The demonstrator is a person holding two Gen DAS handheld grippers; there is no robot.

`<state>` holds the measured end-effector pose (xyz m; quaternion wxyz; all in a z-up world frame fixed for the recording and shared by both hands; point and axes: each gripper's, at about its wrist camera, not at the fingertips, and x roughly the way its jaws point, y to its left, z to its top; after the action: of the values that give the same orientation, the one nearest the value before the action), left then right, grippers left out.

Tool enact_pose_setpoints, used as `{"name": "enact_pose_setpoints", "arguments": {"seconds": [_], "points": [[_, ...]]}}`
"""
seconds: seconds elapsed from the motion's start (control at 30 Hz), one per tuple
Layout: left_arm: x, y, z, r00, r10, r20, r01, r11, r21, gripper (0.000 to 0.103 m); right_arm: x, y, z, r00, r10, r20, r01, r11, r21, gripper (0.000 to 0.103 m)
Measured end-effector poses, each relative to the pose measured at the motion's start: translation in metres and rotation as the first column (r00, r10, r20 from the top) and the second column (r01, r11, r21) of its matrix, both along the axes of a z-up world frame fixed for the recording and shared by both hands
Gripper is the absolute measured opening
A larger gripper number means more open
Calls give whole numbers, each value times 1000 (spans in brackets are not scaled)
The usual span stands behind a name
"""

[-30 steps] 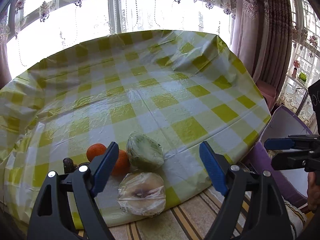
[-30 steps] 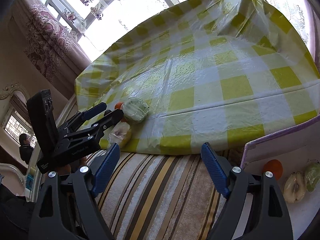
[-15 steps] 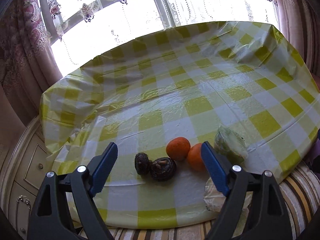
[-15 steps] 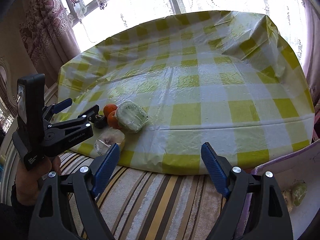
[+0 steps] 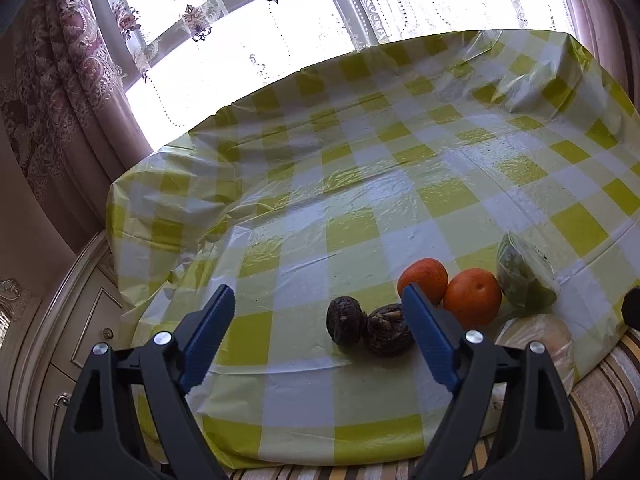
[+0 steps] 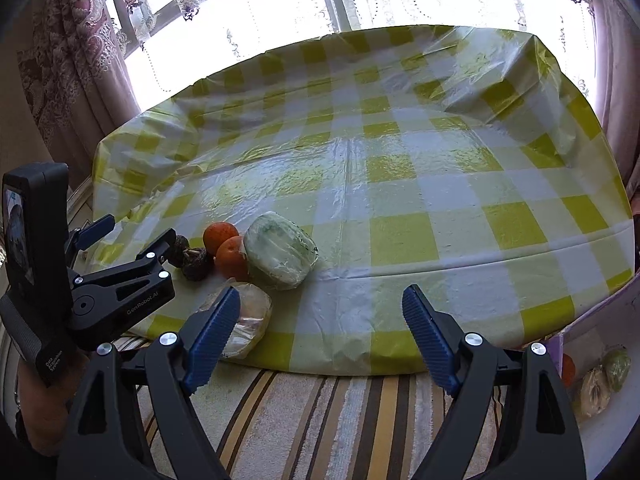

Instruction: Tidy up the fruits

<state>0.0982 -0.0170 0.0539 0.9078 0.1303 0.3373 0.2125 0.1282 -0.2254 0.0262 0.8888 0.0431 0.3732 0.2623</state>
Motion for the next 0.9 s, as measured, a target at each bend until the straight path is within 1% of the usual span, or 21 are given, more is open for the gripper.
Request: {"name": "enact_pose_setpoints", "arguments": {"seconds": [0.07, 0.1, 0.2, 0.27, 0.37, 0.4, 0.43, 0.47, 0.53, 0.63, 0.7, 0.77, 0.83, 0.9], "points": [[-3, 17, 2, 1000, 6, 16, -5, 998, -65, 86, -1, 9, -2, 1000, -4, 8, 4, 1000, -5, 81], [-5, 26, 2, 1000, -1, 23, 3, 994, -109, 86, -2, 13, -2, 1000, -6, 14, 6, 1000, -8, 81], [-11, 52, 2, 999, -5, 46, 16, 973, -232, 86, -3, 24, -4, 1000, 2, 17, -2, 1000, -17, 81], [-15, 66, 1, 997, -19, 69, 40, 949, -313, 86, -3, 32, -5, 1000, 10, 19, -10, 1000, -27, 81], [-19, 82, -2, 995, -35, 98, 74, 904, -422, 84, -2, 45, -7, 999, 28, 24, -26, 997, -68, 81], [-19, 86, -3, 993, -45, 106, 88, 888, -452, 83, -2, 48, -8, 999, 35, 25, -34, 997, -67, 81], [-20, 89, -5, 993, -55, 109, 100, 873, -477, 78, -1, 50, -9, 999, 40, 23, -38, 997, -65, 81], [-19, 90, -6, 992, -61, 108, 107, 864, -491, 74, 1, 52, -9, 999, 39, 22, -37, 997, -62, 81], [-20, 91, -10, 990, -89, 108, 132, 847, -515, 71, 4, 54, -10, 999, 35, 14, -35, 998, -48, 81], [-22, 89, -13, 985, -131, 113, 172, 826, -537, 71, 10, 54, -12, 1000, 23, 0, -23, 999, -31, 81], [-20, 88, -16, 983, -151, 105, 184, 816, -548, 69, 16, 54, -14, 1000, 19, -23, -19, 1000, -11, 81], [-15, 88, -21, 984, -159, 85, 180, 809, -559, 60, 22, 53, -17, 999, 4, -41, -4, 1000, 5, 81], [-11, 89, -24, 984, -164, 71, 175, 800, -574, 53, 28, 53, -19, 998, -5, -58, 7, 1000, 19, 81], [-8, 91, -25, 985, -160, 71, 171, 788, -591, 53, 34, 53, -21, 997, -9, -73, 12, 999, 34, 81]]}}
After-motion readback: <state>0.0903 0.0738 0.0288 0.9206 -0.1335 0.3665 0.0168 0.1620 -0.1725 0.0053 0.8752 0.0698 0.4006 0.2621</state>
